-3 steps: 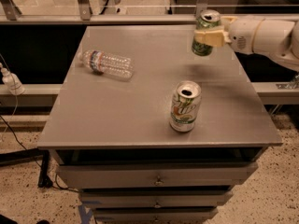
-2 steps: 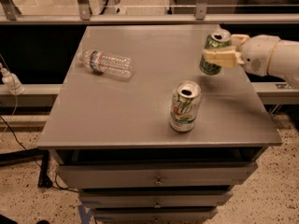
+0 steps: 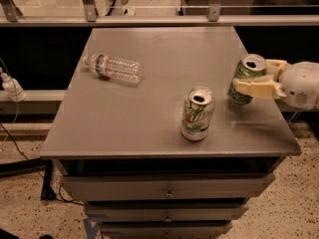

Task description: Move green can near 7up can

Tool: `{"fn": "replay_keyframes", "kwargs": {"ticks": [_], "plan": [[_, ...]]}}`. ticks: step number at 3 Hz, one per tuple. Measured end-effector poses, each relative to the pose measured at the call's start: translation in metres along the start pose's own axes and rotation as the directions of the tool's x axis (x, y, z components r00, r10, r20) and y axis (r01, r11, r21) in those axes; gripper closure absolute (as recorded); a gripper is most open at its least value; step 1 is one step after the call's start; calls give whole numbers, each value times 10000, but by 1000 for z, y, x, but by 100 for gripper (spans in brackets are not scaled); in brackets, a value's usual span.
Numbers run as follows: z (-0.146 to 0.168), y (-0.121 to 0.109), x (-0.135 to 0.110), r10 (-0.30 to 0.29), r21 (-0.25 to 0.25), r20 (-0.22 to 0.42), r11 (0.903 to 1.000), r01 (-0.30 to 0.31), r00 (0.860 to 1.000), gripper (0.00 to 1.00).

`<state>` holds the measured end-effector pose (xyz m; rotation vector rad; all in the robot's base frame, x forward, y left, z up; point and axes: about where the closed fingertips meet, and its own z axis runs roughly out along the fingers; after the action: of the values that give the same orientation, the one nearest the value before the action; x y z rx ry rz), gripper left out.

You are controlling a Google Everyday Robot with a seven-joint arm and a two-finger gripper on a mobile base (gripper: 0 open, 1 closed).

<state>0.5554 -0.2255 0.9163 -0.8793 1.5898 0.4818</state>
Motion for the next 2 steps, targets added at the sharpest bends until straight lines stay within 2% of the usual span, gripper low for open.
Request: {"fn": "replay_keyframes", "kwargs": {"ticks": [1,2], "plan": [[-10,19,3,-18,-596,5,9982,18,10000,100],[-3,40,5,54,-1619,271,9868,-10,9996,100]]}}
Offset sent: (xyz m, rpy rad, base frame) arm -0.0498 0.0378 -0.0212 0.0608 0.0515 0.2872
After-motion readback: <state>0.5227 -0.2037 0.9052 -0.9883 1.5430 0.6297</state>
